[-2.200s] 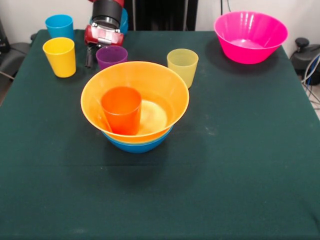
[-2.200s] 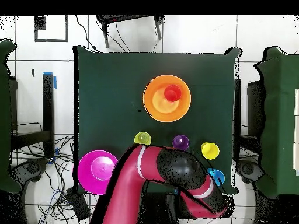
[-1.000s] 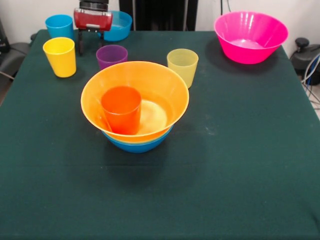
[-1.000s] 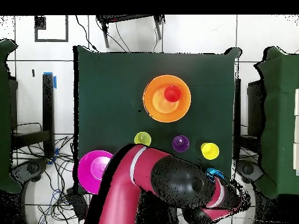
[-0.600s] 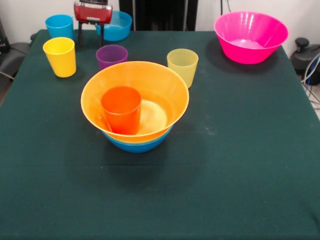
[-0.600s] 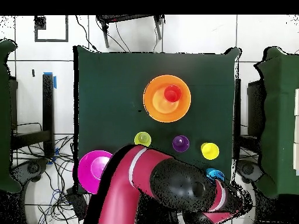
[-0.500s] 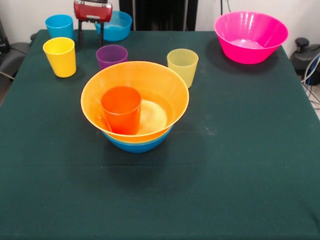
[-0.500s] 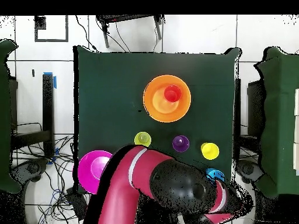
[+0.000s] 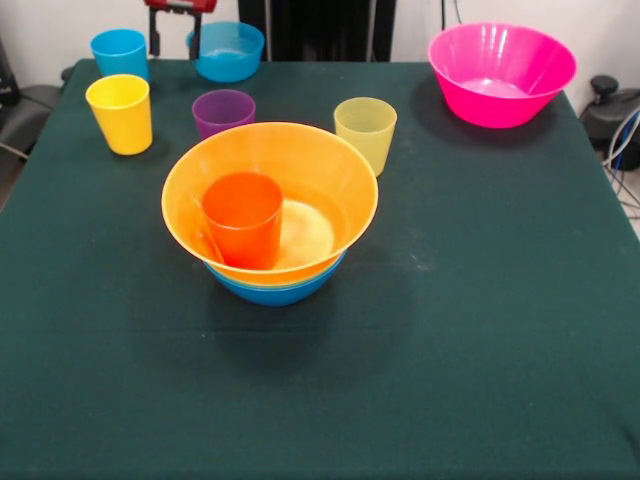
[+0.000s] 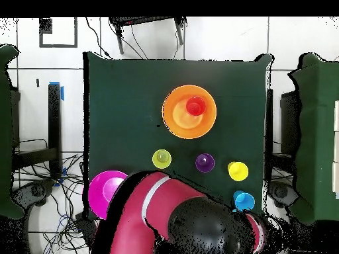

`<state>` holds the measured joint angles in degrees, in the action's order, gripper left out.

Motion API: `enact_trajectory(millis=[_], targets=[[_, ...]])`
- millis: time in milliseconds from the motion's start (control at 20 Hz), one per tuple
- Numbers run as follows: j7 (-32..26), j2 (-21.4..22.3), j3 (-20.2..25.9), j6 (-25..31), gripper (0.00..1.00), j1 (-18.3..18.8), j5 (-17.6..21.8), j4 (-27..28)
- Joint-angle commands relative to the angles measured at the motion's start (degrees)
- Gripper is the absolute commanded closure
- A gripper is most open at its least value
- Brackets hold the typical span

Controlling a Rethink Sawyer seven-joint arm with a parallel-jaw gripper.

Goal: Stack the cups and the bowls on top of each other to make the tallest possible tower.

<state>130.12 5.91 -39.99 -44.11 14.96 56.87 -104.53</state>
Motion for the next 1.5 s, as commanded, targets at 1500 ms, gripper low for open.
enact_trajectory(millis=[1500], targets=[[0.75, 1.92, 11.60, 6.93, 0.00, 7.60, -2.50, -1.59]])
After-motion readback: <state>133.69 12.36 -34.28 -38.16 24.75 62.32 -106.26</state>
